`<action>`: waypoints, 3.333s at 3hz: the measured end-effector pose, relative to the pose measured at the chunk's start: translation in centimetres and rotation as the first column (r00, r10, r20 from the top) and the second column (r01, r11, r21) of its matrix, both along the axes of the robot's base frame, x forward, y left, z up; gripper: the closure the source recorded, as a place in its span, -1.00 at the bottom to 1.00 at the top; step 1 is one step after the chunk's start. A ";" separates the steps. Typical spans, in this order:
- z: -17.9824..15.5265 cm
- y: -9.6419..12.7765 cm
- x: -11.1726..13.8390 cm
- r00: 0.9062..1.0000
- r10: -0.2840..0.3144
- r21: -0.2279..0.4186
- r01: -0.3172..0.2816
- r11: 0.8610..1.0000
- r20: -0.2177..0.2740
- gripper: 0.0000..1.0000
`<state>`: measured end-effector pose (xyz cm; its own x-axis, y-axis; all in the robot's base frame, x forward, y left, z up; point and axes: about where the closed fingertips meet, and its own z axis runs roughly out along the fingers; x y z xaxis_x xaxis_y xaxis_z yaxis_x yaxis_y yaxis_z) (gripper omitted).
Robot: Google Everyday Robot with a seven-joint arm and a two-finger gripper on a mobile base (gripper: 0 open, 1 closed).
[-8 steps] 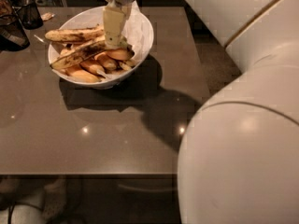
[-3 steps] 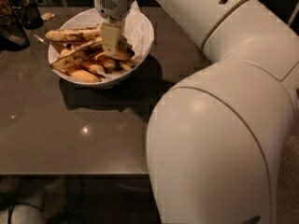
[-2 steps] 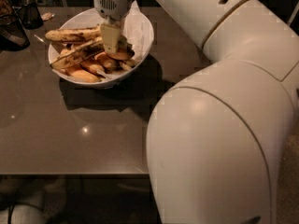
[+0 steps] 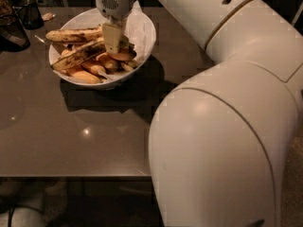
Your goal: Pick banana from white bowl
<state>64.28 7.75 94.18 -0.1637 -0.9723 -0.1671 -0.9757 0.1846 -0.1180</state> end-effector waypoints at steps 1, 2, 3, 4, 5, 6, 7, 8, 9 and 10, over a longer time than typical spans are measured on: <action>0.8 0.4 -0.1 0.999 0.005 0.034 -0.006 0.999 0.052 1.00; 2.6 -0.1 -2.0 0.994 0.011 0.087 -0.021 0.996 0.109 1.00; 3.9 -0.6 -4.0 0.990 0.041 0.125 -0.058 0.990 0.132 1.00; 4.0 -0.6 -4.1 0.990 0.042 0.127 -0.059 0.990 0.134 1.00; 5.5 0.0 -5.6 0.984 0.049 0.105 -0.068 0.992 0.173 1.00; 6.2 -0.3 -8.4 0.982 0.028 0.119 -0.050 0.992 0.185 1.00; 6.2 -1.7 -11.1 0.983 -0.014 0.155 -0.014 0.988 0.181 1.00; 6.1 -3.3 -13.9 0.979 -0.083 0.166 0.052 0.985 0.185 1.00; 6.4 -4.5 -17.0 0.968 -0.130 0.172 0.093 0.981 0.215 1.00; 6.5 -4.5 -17.0 0.968 -0.130 0.172 0.093 0.981 0.215 1.00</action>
Offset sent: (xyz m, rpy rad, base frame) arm -0.0584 -0.0191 0.0523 0.1376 -0.1618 0.0270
